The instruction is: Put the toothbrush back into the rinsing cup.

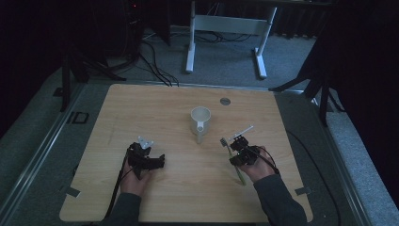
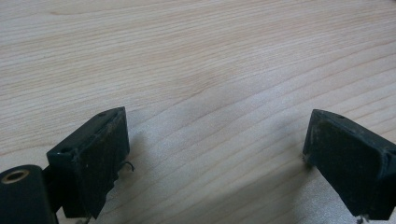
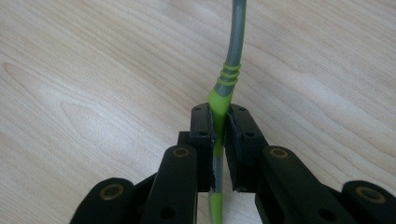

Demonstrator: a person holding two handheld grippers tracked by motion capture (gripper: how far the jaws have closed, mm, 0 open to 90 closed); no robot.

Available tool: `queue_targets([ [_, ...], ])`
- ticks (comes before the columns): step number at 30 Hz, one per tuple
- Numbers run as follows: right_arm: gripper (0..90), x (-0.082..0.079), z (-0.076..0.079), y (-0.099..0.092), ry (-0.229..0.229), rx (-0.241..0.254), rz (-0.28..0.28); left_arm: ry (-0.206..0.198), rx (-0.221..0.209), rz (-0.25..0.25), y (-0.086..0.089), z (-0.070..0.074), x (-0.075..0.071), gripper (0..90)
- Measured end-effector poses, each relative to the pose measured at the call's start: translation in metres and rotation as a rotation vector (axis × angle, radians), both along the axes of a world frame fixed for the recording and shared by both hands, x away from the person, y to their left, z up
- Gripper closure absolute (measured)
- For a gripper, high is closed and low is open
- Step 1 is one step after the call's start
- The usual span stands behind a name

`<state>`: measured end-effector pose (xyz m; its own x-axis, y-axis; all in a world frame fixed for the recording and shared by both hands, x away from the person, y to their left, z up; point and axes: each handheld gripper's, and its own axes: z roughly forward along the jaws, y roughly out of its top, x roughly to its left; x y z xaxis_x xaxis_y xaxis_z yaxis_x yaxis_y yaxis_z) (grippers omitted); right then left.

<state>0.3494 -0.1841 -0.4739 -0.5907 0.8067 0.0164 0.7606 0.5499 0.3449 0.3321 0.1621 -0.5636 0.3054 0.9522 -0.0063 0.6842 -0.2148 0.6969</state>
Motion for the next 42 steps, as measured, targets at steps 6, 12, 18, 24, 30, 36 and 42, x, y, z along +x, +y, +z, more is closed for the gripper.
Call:
queue_targets([
  [6,81.5,0.001,0.003,-0.002,-0.035,0.023,-0.012,0.000,-0.001,-0.001,0.000,0.000,0.000,7.3],
  [12,81.5,0.001,0.007,-0.003,-0.078,0.041,-0.032,0.000,0.000,0.000,0.000,0.000,0.000,7.3],
  [18,81.6,0.002,0.010,-0.003,-0.108,0.056,-0.038,-0.001,-0.003,0.000,-0.001,0.000,0.000,7.3],
  [24,81.6,0.003,0.012,-0.004,-0.129,0.077,-0.053,-0.002,-0.003,0.001,-0.001,0.000,0.000,7.3],
  [30,81.6,0.004,0.015,-0.004,-0.158,0.107,-0.067,-0.001,-0.001,-0.001,-0.001,0.000,0.000,7.3],
  [36,81.6,0.006,0.018,-0.003,-0.181,0.123,-0.070,-0.001,-0.001,0.000,-0.001,0.000,0.000,7.3],
  [42,81.7,0.007,0.019,-0.001,-0.193,0.135,-0.070,0.000,-0.001,0.000,-0.001,0.000,0.000,7.3],
])
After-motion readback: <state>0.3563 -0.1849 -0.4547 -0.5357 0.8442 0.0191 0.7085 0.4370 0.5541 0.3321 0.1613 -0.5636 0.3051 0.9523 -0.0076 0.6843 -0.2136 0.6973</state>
